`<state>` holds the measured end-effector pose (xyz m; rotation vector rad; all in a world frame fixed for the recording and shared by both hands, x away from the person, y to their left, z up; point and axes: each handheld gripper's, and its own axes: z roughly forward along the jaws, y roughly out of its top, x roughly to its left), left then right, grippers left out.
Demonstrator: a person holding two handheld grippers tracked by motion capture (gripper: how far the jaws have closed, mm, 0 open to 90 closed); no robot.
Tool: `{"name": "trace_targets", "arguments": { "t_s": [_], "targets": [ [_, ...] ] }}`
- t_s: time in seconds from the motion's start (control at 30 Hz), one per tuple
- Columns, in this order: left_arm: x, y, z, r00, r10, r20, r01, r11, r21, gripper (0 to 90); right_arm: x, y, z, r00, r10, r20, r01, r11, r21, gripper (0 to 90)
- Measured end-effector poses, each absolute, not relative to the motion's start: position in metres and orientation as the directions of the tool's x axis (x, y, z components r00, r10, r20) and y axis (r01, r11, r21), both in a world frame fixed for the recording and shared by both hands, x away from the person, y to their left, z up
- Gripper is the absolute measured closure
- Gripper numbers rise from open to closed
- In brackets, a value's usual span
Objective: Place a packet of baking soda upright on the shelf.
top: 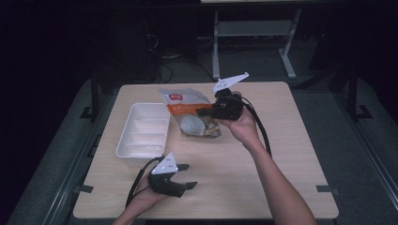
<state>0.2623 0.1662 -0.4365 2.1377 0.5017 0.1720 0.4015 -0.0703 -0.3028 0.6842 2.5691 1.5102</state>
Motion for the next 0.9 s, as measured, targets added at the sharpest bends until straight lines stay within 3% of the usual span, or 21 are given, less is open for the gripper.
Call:
{"name": "trace_targets", "arguments": {
  "t_s": [0.9],
  "targets": [
    [0.266, 0.172, -0.441, 0.915, 0.401, -0.052, 0.281, -0.538, 0.795, 31.1, 0.449, 0.029, -0.291, -0.924, 0.347, 0.164, 0.299, 0.386, 0.873, 90.0]
  ]
}}
